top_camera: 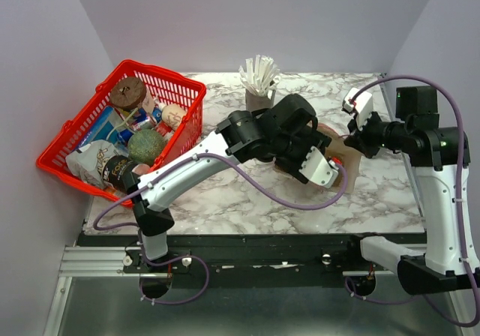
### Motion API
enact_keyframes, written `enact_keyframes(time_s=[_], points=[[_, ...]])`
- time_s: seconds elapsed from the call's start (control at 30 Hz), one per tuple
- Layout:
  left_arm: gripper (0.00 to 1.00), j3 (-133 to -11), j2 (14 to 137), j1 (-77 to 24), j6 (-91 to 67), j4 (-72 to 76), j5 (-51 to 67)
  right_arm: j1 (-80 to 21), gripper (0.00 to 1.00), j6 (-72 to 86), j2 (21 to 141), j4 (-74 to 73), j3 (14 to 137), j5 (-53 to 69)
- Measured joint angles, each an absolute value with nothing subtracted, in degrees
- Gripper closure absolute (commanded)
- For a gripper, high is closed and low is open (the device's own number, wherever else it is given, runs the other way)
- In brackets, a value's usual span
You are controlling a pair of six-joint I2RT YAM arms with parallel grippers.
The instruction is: Pack the takeout coffee
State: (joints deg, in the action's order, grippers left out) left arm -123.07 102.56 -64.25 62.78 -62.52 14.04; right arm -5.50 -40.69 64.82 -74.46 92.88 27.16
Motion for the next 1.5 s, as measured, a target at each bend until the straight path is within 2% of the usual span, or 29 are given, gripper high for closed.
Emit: enact_keyframes(time_s=[0.13, 0.37, 0.77, 1.1, 1.5], points=[[1.0, -124.7, 105.8, -64.2, 59.4, -62.0, 13.4, -6.2, 1.0, -39.9, 63.2, -73.9, 91.2, 27.1], [1.0, -119.8, 108.1, -66.2, 55.0, -59.5, 9.8, -6.6, 0.99, -38.4, 61.9, -73.2, 87.1, 27.2], [1.0, -117.2, 109.2, -67.4, 54.9, -58.8, 5.8, -7.5, 0.99, -36.4, 57.0, -70.5, 84.8, 27.7], [1.0, -110.0, 109.8, -68.4, 52.3, -56.2, -3.3, -8.3, 1.0, -34.5, 50.2, -68.7, 78.5, 27.9], [1.0, -100.0, 109.7, -69.0, 49.8, -51.1, -8.4, -9.4, 0.99, -28.1, 45.0, -66.4, 71.5, 28.5]])
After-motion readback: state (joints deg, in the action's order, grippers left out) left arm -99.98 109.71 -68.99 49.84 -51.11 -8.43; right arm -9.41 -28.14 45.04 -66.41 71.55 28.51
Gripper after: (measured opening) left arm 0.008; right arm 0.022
